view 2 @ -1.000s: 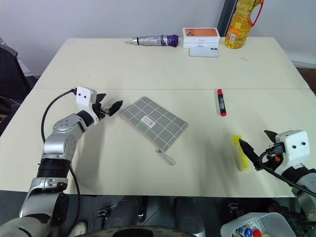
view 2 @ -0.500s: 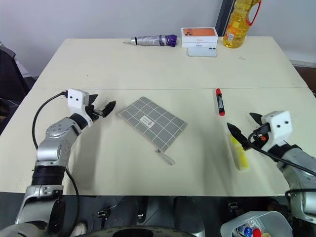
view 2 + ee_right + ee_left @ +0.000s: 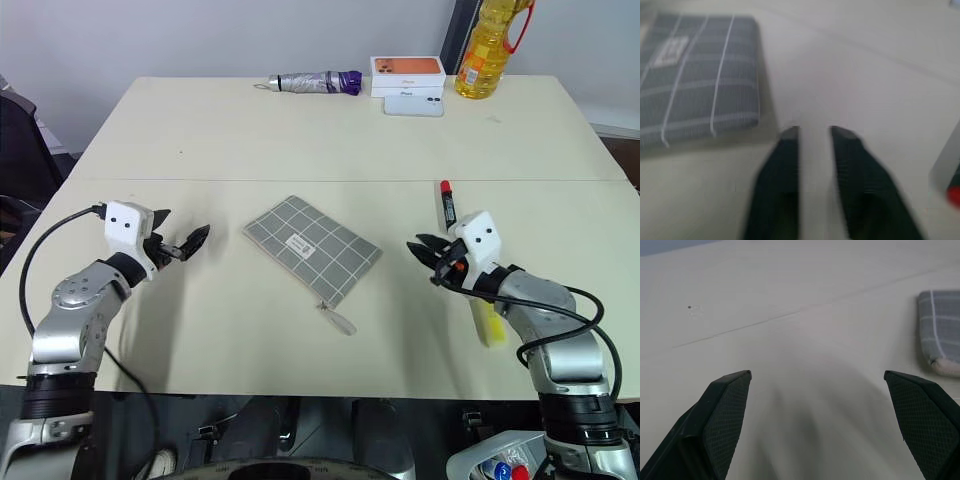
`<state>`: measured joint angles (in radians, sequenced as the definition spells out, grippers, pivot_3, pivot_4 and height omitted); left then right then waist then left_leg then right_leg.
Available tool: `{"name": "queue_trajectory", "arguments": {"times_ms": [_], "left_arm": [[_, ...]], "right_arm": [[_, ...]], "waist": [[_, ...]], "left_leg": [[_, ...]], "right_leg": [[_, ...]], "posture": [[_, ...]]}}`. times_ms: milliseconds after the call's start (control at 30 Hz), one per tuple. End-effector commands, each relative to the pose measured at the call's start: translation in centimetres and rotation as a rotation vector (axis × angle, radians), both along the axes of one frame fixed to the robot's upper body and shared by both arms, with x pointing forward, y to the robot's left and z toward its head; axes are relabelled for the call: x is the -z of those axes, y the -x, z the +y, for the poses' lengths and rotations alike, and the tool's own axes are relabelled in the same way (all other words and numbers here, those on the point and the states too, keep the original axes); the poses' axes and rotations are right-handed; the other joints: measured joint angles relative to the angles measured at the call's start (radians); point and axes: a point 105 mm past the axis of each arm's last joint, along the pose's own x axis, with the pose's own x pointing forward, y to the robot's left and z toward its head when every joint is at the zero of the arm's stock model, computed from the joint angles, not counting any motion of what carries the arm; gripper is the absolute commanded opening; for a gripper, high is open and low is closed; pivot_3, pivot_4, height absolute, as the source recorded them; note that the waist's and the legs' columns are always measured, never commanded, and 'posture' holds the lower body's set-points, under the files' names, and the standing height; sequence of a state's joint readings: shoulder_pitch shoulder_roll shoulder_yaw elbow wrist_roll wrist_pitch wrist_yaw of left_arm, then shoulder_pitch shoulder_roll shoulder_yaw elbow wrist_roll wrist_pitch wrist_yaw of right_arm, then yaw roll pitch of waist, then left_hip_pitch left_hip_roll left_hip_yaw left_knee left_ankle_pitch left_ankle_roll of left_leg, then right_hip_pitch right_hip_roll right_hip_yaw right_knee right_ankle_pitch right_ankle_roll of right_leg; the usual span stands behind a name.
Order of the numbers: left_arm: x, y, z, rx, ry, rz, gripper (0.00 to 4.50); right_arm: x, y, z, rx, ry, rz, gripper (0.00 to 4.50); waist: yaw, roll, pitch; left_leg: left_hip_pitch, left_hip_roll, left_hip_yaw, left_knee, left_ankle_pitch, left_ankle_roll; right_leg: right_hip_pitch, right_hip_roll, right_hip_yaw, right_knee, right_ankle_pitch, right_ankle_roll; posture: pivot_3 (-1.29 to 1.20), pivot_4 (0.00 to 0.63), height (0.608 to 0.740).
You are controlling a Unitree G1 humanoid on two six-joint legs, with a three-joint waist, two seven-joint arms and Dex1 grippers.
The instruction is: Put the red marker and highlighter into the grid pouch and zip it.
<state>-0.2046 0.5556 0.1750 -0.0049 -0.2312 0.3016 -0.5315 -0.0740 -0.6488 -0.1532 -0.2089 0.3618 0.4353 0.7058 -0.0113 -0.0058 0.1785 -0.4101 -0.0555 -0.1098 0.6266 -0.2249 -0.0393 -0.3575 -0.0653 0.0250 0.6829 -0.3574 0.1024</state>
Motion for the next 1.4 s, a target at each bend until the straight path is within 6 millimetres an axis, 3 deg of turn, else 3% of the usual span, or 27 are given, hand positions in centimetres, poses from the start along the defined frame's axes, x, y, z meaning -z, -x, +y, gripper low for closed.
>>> {"name": "queue_trajectory", "arguments": {"times_ms": [33, 267, 533, 767, 1100, 1233, 1400], "left_arm": [[-0.3, -0.8, -0.5, 0.107, -0.130, -0.019, 4.50], [0.0, -3.9, -1.9, 0.347, -0.343, -0.021, 4.50], [0.4, -5.4, -4.7, 0.592, -0.509, -0.038, 4.50], [0.7, -5.4, -6.0, 0.727, -0.626, -0.043, 4.50], [1.2, -4.0, -7.9, 0.862, -0.597, -0.076, 4.50], [1.2, -3.8, -7.8, 0.852, -0.581, -0.077, 4.50], [1.0, -3.9, -6.8, 0.807, -0.572, -0.072, 4.50]], "right_arm": [[0.6, -0.1, -0.4, 0.055, 0.073, -0.004, 0.03], [1.2, 0.4, 0.8, 0.071, 0.100, 0.008, 0.03], [1.4, 0.2, 2.7, 0.077, 0.114, 0.007, 0.03], [1.8, -1.0, 4.9, 0.083, 0.158, 0.027, 0.03], [0.7, -3.6, 6.5, 0.061, 0.209, -0.006, 0.03], [0.3, -4.0, 6.1, 0.072, 0.216, -0.018, 0.03], [0.4, -3.3, 4.2, 0.088, 0.249, 0.006, 0.03]], "waist": [[0.001, 0.000, 0.000], [0.000, 0.000, 0.000], [-0.006, 0.000, 0.000], [-0.007, 0.000, 0.000], [-0.007, 0.000, 0.000], [-0.008, 0.000, 0.000], [-0.008, 0.000, 0.000]], "left_leg": [[0.000, 0.000, 0.000, 0.000, 0.000, 0.000], [0.000, 0.000, 0.000, 0.000, 0.000, 0.000], [0.000, 0.000, 0.000, 0.000, 0.000, 0.000], [0.000, -0.001, 0.001, 0.001, 0.000, 0.000], [0.000, -0.001, 0.000, 0.001, 0.000, 0.000], [0.000, -0.001, 0.000, 0.001, 0.000, 0.000], [0.000, -0.001, 0.000, 0.001, 0.000, 0.000]], "right_leg": [[0.000, 0.000, 0.000, 0.000, 0.000, 0.000], [0.000, 0.001, -0.001, 0.000, 0.000, 0.000], [-0.001, 0.002, -0.001, 0.001, 0.000, 0.000], [-0.001, 0.002, -0.001, 0.002, 0.000, 0.000], [-0.001, 0.002, -0.001, 0.002, 0.000, 0.000], [-0.001, 0.002, -0.001, 0.002, 0.000, 0.000], [-0.001, 0.002, -0.001, 0.002, 0.000, 0.000]], "posture": [[0.00, 0.150, 0.740], [0.00, 0.150, 0.740], [0.00, 0.150, 0.740], [0.00, 0.150, 0.740], [0.00, 0.150, 0.740], [0.00, 0.150, 0.740], [0.00, 0.150, 0.740]]}}
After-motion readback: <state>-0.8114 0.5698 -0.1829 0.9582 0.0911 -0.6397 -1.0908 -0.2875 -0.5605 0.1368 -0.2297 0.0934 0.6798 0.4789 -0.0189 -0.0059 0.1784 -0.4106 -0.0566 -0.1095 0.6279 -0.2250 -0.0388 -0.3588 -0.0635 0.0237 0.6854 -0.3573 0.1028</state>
